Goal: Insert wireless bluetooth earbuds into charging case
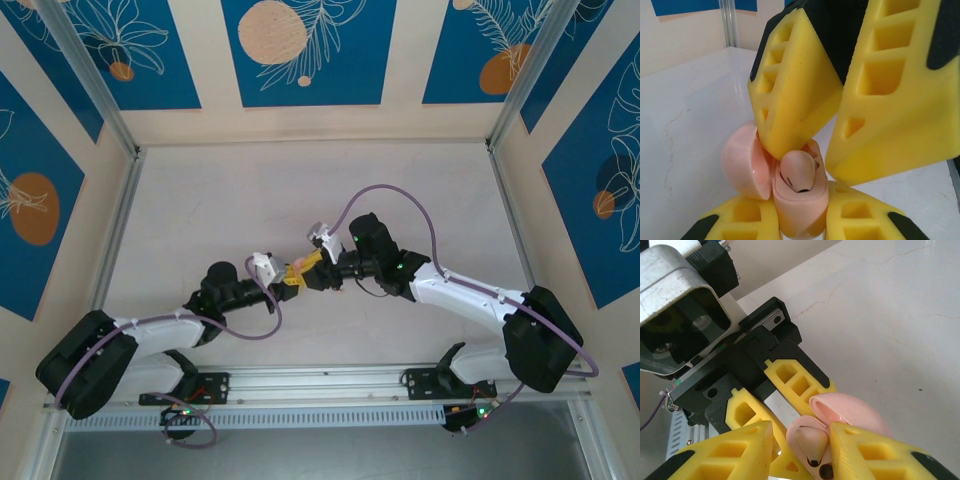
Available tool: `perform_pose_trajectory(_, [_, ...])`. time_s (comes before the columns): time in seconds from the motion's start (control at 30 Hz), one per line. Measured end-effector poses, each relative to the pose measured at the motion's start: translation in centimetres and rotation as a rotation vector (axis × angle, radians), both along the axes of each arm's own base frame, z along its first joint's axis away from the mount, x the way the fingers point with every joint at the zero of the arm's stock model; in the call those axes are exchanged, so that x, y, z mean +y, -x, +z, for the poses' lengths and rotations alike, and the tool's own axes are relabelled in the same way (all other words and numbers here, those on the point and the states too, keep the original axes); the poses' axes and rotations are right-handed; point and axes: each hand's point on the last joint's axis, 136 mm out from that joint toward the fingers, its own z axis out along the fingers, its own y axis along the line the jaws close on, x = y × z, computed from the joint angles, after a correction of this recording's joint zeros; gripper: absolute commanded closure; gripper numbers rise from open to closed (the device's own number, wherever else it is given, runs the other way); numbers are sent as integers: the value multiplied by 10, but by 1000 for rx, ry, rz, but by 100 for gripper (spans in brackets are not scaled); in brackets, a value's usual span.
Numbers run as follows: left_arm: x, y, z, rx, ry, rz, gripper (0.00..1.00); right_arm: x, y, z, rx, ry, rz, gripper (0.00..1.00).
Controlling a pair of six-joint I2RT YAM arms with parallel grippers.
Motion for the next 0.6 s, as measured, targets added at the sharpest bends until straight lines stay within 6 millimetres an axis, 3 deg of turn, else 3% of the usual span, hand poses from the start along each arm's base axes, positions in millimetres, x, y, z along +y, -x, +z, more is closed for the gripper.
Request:
perform_pose_trajectory(0.3, [1,1,6,-30,3,-3,87,-1,3,13,15,-9,15,63])
perform_pose_trajectory(0.6, [1,2,8,-45,1,-6,87,-4,1,14,30,-6,10,71])
